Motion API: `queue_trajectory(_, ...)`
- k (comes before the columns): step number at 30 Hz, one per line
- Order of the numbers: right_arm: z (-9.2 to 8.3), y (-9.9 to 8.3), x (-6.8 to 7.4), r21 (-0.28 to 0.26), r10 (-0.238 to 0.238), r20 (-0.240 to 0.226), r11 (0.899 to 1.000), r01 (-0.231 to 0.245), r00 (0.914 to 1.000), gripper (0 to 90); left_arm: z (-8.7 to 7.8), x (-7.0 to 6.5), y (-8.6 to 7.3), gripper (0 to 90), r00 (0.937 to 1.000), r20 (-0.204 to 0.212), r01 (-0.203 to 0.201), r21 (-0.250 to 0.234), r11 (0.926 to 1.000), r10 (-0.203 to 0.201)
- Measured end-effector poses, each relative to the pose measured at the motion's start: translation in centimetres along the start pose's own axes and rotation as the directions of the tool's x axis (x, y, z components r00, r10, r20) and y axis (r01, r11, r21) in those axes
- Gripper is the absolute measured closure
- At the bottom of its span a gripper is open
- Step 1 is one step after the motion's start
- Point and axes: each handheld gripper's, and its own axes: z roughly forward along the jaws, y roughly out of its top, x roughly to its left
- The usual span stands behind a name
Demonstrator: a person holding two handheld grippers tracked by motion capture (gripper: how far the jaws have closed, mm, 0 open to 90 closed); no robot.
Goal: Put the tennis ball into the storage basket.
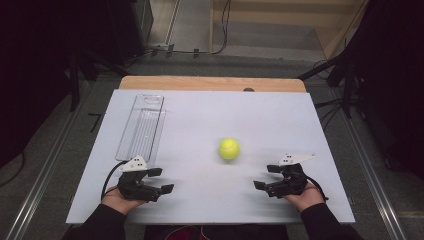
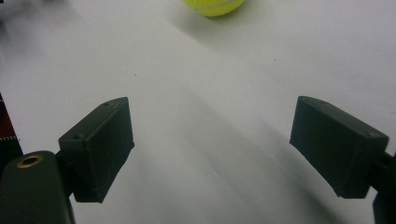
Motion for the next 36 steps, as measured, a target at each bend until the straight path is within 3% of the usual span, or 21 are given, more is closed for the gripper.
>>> queue_trajectory(15,0.29,0.42,0.15,-0.006,0.010,-0.015,1.000,-0.010,0.9998,11.6,-0.32,0.27,-0.35,21.2,0.9999,-0.016,0.004,-0.001,1.0000,-0.004)
queue_trajectory(25,0.06,0.16,0.21,-0.016,0.008,-0.020,1.000,-0.008,0.9998,11.7,-0.45,-0.21,-0.08,21.2,0.9999,-0.009,0.009,-0.007,0.9999,-0.009)
queue_trajectory(36,0.08,0.09,0.18,-0.014,0.012,-0.026,1.000,-0.012,0.9996,11.7,-0.28,0.14,0.01,21.2,0.9998,-0.007,0.021,-0.006,0.9998,-0.021)
